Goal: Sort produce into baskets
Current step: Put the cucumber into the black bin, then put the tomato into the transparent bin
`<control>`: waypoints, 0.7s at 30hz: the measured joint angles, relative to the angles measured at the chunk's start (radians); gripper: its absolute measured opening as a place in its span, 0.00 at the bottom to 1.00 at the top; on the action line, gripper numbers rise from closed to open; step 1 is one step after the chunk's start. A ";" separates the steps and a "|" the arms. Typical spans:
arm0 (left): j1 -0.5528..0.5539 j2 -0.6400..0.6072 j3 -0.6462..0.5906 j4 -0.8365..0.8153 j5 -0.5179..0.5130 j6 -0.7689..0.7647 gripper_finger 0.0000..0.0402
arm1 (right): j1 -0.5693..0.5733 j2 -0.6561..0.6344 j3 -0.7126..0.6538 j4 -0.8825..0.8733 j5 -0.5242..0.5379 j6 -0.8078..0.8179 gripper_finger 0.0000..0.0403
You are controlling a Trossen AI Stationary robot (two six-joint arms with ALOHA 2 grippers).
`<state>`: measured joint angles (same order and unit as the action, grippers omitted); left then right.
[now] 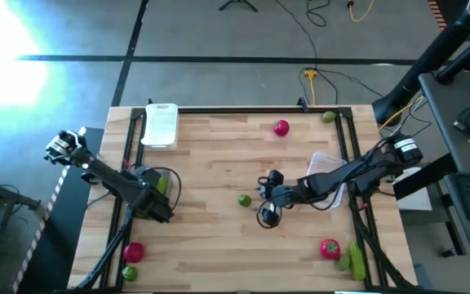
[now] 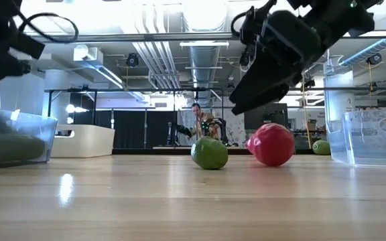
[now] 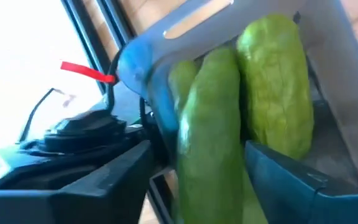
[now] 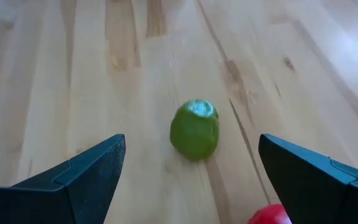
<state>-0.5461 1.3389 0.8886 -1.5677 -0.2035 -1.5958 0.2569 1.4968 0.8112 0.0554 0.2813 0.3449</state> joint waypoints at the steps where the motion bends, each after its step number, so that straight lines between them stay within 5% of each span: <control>1: 0.000 -0.008 0.014 -0.007 -0.002 0.009 0.64 | 0.000 -0.008 0.000 0.000 0.000 -0.005 0.90; 6: 0.004 -0.061 0.068 -0.004 -0.005 0.073 0.76 | 0.000 -0.059 0.000 -0.009 0.010 -0.026 0.90; 10: 0.014 -0.081 0.166 0.013 -0.035 0.279 0.79 | 0.000 -0.114 0.000 -0.035 0.033 -0.026 0.90; 15: 0.023 -0.067 0.344 0.114 -0.400 0.539 0.78 | -0.008 -0.206 0.000 -0.117 0.076 -0.040 0.90; 19: 0.023 -0.037 0.443 0.253 -0.689 0.751 0.76 | -0.009 -0.278 0.000 -0.267 0.228 0.034 0.90; 21: 0.023 -0.020 0.466 0.280 -0.756 0.799 0.75 | -0.011 -0.310 0.000 -0.361 0.284 0.097 0.90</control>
<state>-0.5235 1.3188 1.3550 -1.2879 -0.9591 -0.7972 0.2463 1.1869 0.8112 -0.3057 0.5649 0.4421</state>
